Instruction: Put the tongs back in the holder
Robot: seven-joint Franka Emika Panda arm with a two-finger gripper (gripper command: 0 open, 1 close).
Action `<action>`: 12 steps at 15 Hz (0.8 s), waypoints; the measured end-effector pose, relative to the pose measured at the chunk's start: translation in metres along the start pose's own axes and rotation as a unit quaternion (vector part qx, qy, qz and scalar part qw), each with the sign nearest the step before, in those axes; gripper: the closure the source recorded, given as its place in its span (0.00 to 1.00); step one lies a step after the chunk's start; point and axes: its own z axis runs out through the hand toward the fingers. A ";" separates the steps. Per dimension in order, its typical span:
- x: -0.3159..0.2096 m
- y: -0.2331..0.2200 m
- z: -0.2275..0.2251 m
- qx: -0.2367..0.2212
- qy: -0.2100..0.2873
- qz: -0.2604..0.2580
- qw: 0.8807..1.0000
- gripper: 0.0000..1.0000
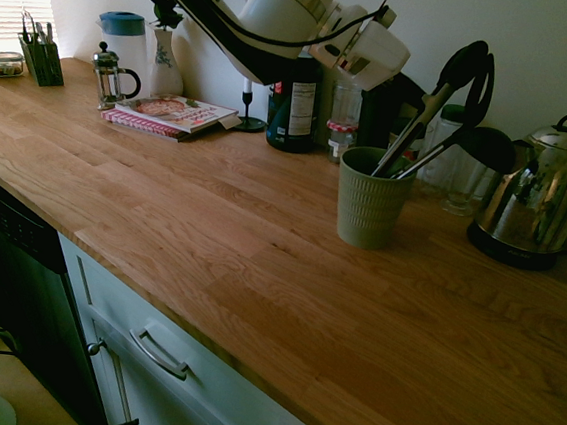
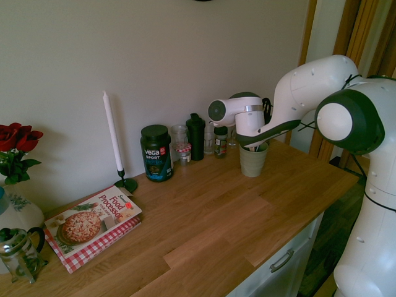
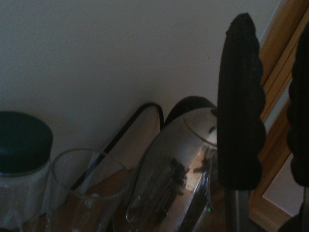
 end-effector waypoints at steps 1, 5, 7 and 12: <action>-0.004 0.003 0.001 -0.001 -0.003 0.000 1.000 1.00; -0.018 0.012 0.002 -0.005 -0.013 -0.001 1.000 1.00; -0.023 0.017 0.003 -0.004 -0.015 -0.003 1.000 1.00; -0.026 0.030 -0.004 -0.003 -0.020 -0.006 1.000 0.00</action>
